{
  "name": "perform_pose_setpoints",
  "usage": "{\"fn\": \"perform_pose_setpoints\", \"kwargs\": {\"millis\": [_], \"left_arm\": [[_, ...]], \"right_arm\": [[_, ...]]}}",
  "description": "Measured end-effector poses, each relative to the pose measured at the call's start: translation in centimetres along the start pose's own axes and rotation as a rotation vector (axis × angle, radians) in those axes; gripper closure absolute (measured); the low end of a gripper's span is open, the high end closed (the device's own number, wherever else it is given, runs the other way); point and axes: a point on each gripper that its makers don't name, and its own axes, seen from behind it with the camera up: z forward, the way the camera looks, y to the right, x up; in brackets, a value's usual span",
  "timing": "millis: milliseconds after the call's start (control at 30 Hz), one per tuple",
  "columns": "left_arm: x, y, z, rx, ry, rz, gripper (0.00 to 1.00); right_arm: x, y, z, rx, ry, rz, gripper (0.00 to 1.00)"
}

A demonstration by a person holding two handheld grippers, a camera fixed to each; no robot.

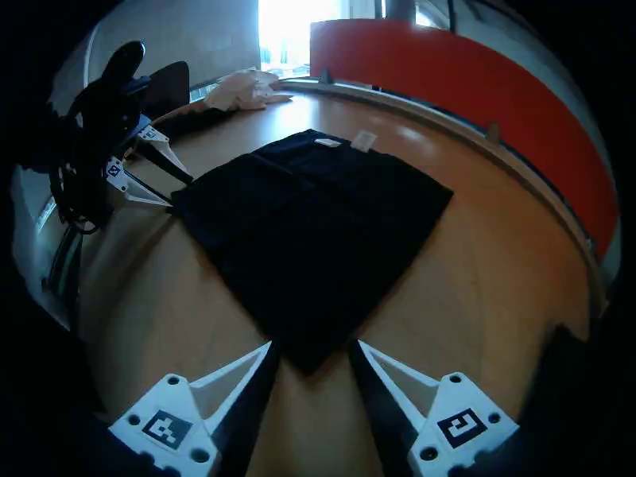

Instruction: Fold towel

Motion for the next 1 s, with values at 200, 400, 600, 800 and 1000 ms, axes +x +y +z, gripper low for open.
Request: {"fn": "perform_pose_setpoints", "kwargs": {"millis": [200, 400, 600, 800, 1000], "left_arm": [[-0.1, 0.2, -0.1, 0.003, -0.006, -0.003, 0.33], [-0.1, 0.4, -0.2, 0.006, -0.017, -0.003, 0.5], [0.0, 0.4, -0.2, 0.023, -0.028, -0.016, 0.85], [0.1, 0.4, -0.2, 0.035, -0.03, -0.033, 0.89], [0.2, 0.5, -0.5, 0.028, -0.034, -0.056, 0.9]], "right_arm": [[0.1, -0.3, 0.0, 0.004, -0.002, -0.002, 0.67], [0.1, -0.6, 0.1, 0.005, -0.006, -0.001, 0.78], [0.2, -0.9, 0.2, 0.014, -0.011, 0.013, 0.83], [0.8, -1.2, 0.1, 0.014, -0.001, 0.038, 0.87], [1.4, -1.2, -0.5, 0.014, 0.017, 0.048, 0.89]]}}
